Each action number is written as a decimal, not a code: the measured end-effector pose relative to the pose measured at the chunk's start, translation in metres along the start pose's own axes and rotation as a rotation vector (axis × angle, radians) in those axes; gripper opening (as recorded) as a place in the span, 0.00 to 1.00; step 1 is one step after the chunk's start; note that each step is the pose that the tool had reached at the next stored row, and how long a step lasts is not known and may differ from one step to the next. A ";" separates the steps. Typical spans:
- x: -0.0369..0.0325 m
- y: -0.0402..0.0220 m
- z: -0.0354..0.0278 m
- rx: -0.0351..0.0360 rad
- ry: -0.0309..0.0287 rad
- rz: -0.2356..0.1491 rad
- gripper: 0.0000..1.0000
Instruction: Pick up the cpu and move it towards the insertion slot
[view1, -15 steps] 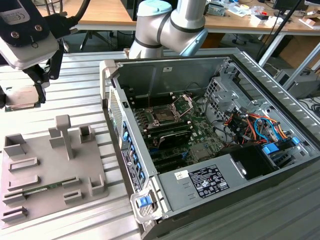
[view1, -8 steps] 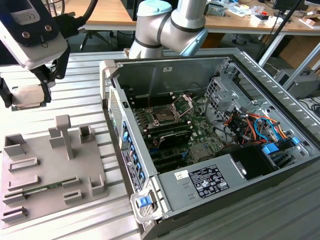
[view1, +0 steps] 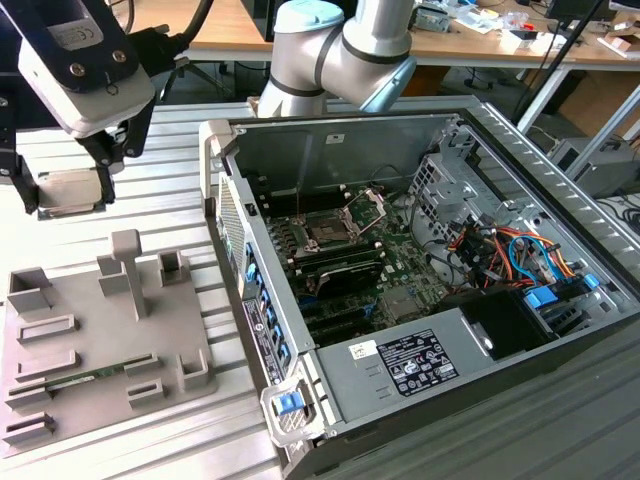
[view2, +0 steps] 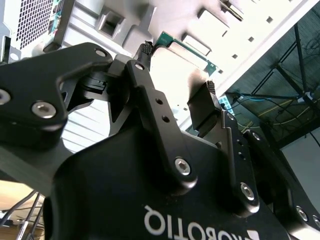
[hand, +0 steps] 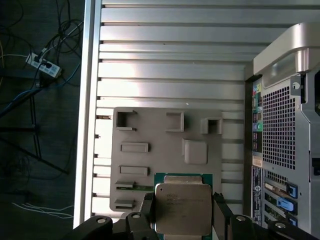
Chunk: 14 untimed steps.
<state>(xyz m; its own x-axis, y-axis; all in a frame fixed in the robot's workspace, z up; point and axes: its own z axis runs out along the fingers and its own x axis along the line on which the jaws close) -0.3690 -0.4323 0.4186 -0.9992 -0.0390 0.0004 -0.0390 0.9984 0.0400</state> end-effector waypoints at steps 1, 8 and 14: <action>-0.0008 0.0000 0.0000 0.0000 0.0000 0.000 0.55; -0.0086 -0.0003 0.0000 0.0000 0.0000 0.000 0.55; -0.0156 -0.0006 0.0000 0.0000 -0.0001 0.000 0.55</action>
<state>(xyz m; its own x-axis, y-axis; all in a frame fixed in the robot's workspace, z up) -0.3535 -0.4323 0.4186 -0.9992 -0.0390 0.0003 -0.0390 0.9984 0.0400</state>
